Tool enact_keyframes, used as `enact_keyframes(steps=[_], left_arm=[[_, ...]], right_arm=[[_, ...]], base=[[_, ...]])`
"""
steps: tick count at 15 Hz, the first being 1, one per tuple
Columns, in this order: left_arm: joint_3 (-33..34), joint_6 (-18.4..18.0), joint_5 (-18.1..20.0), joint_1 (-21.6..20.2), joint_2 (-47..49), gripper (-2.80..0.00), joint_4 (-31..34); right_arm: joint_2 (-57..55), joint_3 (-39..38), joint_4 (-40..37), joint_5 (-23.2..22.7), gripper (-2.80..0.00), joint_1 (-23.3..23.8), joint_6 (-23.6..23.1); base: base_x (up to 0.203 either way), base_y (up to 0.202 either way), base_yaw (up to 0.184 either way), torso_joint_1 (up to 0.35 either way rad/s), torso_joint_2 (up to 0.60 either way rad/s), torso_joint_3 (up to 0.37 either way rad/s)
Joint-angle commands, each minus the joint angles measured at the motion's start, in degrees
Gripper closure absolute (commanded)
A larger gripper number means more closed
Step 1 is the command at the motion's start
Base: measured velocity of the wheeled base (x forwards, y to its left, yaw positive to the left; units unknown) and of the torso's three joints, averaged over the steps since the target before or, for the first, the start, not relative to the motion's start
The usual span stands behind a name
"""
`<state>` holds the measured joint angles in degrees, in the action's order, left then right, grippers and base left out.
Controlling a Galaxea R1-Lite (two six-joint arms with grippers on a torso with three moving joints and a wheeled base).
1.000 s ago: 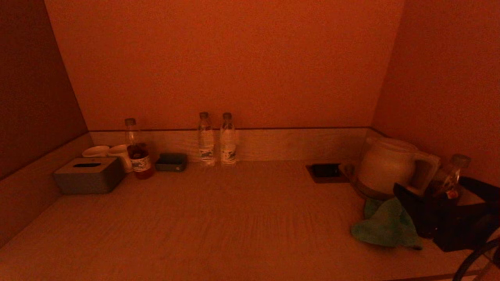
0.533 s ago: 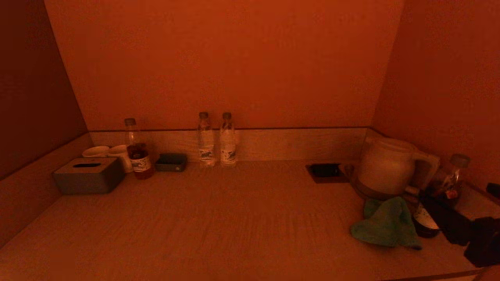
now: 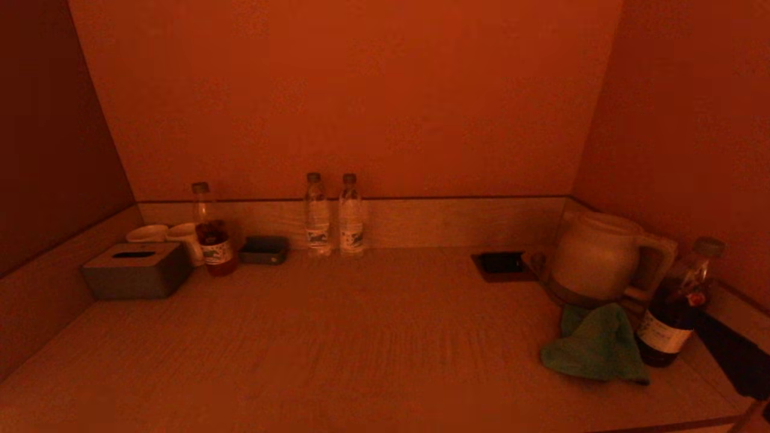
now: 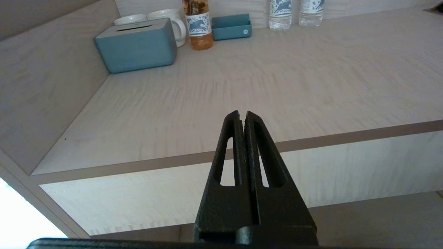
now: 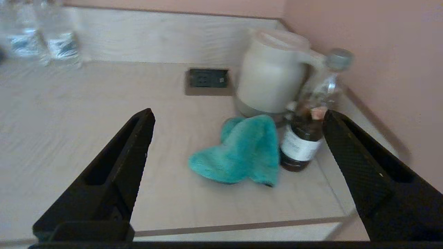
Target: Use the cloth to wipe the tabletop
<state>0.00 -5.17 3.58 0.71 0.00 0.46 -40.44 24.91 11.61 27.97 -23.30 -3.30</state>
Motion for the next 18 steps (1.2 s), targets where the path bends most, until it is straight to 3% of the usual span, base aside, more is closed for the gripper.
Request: enact_keyframes(steps=[1, 6, 11, 14, 16, 18], left_arm=[[0.00, -0.02, 0.02, 0.01, 0.00, 0.00, 0.00], [0.00, -0.02, 0.02, 0.00, 0.00, 0.00, -0.02], [0.00, -0.02, 0.02, 0.00, 0.00, 0.00, -0.02], [0.00, -0.02, 0.02, 0.00, 0.00, 0.00, -0.02], [0.00, -0.02, 0.02, 0.04, 0.00, 0.00, -0.02], [0.00, -0.02, 0.02, 0.08, 0.00, 0.00, -0.02]], right_arm=[[1.86, -0.05, 0.08, 0.16, -2.80, 1.70, -0.04], [2.68, -0.16, 0.08, 0.10, -2.80, 2.77, -0.03], [10.37, -2.55, -0.91, -2.11, -2.80, 17.16, 0.12], [10.74, -2.87, -1.20, -2.50, -2.80, 17.61, 0.15], [14.38, -4.50, -2.08, -3.28, -2.80, 22.14, 0.26], [16.71, -5.66, -3.78, -3.71, -2.80, 23.38, 0.32]], base=[[0.000, 0.000, 0.000, 0.000, 0.00, 0.000], [0.000, 0.000, 0.000, 0.000, 0.00, 0.000], [0.000, 0.000, 0.000, 0.000, 0.00, 0.000], [0.000, 0.000, 0.000, 0.000, 0.00, 0.000], [0.000, 0.000, 0.000, 0.000, 0.00, 0.000], [0.000, 0.000, 0.000, 0.000, 0.00, 0.000]])
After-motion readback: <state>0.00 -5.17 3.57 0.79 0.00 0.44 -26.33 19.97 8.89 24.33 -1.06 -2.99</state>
